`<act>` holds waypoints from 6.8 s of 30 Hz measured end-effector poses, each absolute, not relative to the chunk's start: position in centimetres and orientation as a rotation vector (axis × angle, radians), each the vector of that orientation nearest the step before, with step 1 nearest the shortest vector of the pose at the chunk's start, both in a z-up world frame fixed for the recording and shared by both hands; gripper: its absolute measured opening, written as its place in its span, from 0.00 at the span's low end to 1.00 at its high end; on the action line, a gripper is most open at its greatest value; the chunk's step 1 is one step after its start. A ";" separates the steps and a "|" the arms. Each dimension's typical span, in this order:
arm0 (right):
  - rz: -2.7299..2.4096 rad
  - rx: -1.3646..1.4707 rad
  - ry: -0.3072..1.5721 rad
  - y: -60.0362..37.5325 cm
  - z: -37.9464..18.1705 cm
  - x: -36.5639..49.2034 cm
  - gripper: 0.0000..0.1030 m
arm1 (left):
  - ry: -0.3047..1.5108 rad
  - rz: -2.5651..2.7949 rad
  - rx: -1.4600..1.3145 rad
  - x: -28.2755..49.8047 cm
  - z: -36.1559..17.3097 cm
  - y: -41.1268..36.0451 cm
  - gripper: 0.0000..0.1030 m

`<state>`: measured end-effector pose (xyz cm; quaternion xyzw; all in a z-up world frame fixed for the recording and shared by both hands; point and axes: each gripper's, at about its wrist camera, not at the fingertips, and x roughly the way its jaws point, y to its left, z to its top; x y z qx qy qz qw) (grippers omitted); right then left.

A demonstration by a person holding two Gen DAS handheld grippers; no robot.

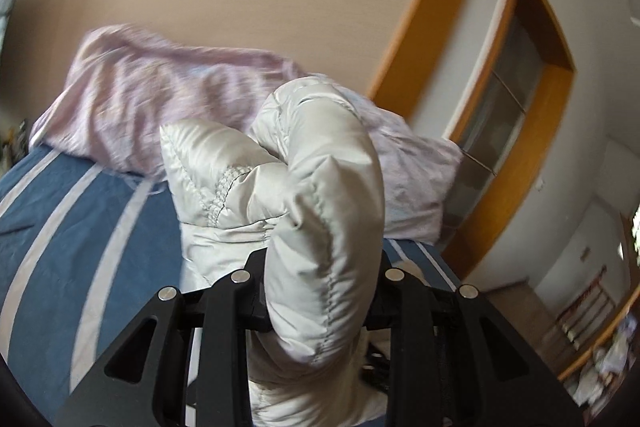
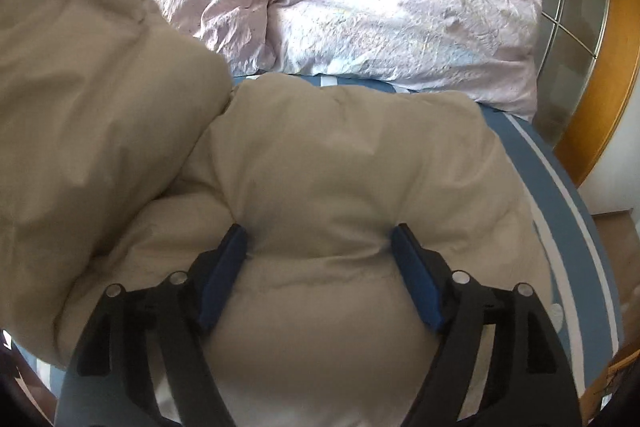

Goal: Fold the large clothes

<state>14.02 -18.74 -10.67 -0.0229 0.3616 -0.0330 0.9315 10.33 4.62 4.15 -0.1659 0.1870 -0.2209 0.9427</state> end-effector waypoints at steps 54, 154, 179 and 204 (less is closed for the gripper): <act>0.453 0.490 0.792 -36.2 2.9 12.6 0.86 | 0.348 -0.614 0.468 4.4 -6.5 -22.6 0.39; 0.210 0.590 0.933 -42.5 -10.4 17.4 0.32 | 0.579 -0.467 0.325 17.2 -6.1 -16.6 0.64; 0.155 0.643 0.937 -42.8 -10.1 12.8 0.22 | 0.620 -0.442 0.286 16.9 -4.5 -15.2 0.73; 0.130 0.660 0.868 -43.8 -11.4 12.0 0.36 | 0.606 -0.428 0.287 17.3 -7.1 -16.5 0.79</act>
